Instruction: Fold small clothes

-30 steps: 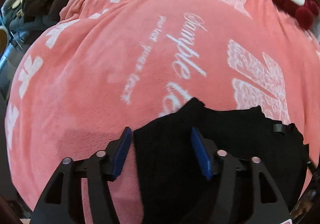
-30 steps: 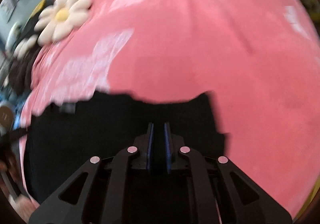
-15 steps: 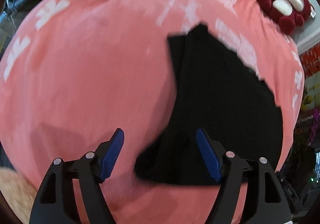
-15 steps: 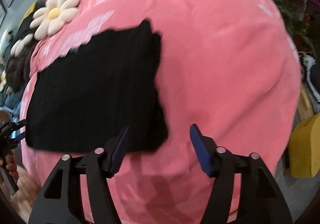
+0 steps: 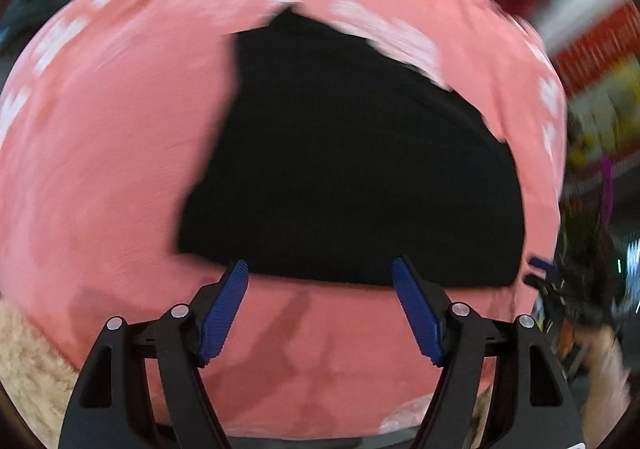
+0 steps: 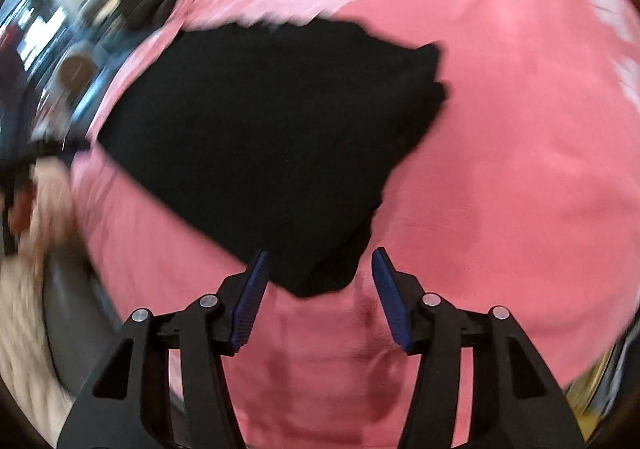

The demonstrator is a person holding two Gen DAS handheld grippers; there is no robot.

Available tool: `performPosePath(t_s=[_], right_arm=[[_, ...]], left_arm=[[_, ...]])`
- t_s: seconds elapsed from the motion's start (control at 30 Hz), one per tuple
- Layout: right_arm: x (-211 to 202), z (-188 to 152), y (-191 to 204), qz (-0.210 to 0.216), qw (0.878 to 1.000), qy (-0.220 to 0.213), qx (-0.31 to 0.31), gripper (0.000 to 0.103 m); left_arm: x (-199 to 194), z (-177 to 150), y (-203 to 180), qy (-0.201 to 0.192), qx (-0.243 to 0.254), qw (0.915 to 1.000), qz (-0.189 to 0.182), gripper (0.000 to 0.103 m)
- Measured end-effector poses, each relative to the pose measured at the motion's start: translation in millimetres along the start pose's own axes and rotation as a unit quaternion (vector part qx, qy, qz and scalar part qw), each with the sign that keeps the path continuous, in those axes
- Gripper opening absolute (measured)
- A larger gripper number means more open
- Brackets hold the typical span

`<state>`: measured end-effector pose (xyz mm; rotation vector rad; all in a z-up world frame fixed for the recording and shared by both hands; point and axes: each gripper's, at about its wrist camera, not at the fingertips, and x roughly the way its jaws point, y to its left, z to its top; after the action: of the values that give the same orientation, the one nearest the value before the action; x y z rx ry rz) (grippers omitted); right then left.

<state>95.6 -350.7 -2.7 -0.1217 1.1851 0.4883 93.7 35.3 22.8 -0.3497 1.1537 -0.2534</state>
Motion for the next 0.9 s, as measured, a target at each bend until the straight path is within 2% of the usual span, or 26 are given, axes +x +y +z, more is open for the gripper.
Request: performPosePath(t_s=[0.13, 0.23, 0.3, 0.33, 0.4, 0.43, 0.47, 0.5, 0.6, 0.63, 0.73, 0.8, 0.87, 0.9], right_arm=[[14.7, 16.7, -10.0, 0.065, 0.997, 0.001, -0.034, 0.052], [23.3, 31.8, -14.7, 0.116, 0.992, -0.009, -0.042, 0.052], [20.4, 36.1, -19.3, 0.168, 0.985, -0.029, -0.035, 0.053], [19.6, 36.4, -21.4, 0.191, 0.98, -0.037, -0.034, 0.058], [29.4, 33.3, -24.1, 0.187, 0.981, -0.017, -0.047, 0.065], [39.7, 28.1, -25.7, 0.191, 0.98, 0.007, -0.05, 0.066], [45.2, 24.6, -27.8, 0.206, 0.977, 0.018, -0.049, 0.066], [42.5, 22.0, -29.9, 0.224, 0.973, 0.01, -0.051, 0.067], [33.7, 16.7, -29.2, 0.316, 0.947, 0.021, -0.048, 0.067], [30.3, 17.0, -24.5, 0.329, 0.942, 0.015, -0.063, 0.067], [36.4, 27.1, -21.1, 0.322, 0.944, 0.005, -0.063, 0.067], [44.8, 31.0, -16.0, 0.345, 0.936, 0.036, -0.061, 0.067], [53.0, 24.2, 1.8, 0.357, 0.923, 0.098, -0.106, 0.067], [51.4, 17.6, 9.4, 0.343, 0.921, 0.124, -0.139, 0.067]], left_arm=[[26.6, 5.2, -54.8, 0.009, 0.054, 0.9985, 0.005, 0.074], [49.8, 11.3, -73.9, 0.022, 0.055, 0.998, 0.023, 0.074], [62.6, 14.7, -75.5, 0.035, 0.045, 0.9977, 0.035, 0.074], [70.4, 16.3, -74.5, 0.045, 0.035, 0.9974, 0.045, 0.074], [75.6, 12.7, -69.1, 0.049, 0.026, 0.9971, 0.053, 0.074], [76.5, 12.9, -69.0, 0.047, 0.027, 0.997, 0.054, 0.074], [76.9, 12.2, -69.8, 0.047, 0.034, 0.9966, 0.059, 0.074], [77.7, 11.1, -71.7, 0.048, 0.046, 0.9957, 0.065, 0.075], [80.2, 7.8, -76.7, 0.046, 0.071, 0.9929, 0.084, 0.076], [81.0, 6.8, -78.0, 0.045, 0.074, 0.9924, 0.087, 0.078], [84.1, 3.3, -82.3, 0.038, 0.08, 0.9908, 0.102, 0.082], [85.6, 1.9, -84.5, 0.034, 0.079, 0.99, 0.111, 0.083], [85.5, 1.5, -84.8, 0.035, 0.078, 0.9893, 0.118, 0.083], [85.9, 2.2, -85.1, 0.036, 0.075, 0.9897, 0.117, 0.083]])
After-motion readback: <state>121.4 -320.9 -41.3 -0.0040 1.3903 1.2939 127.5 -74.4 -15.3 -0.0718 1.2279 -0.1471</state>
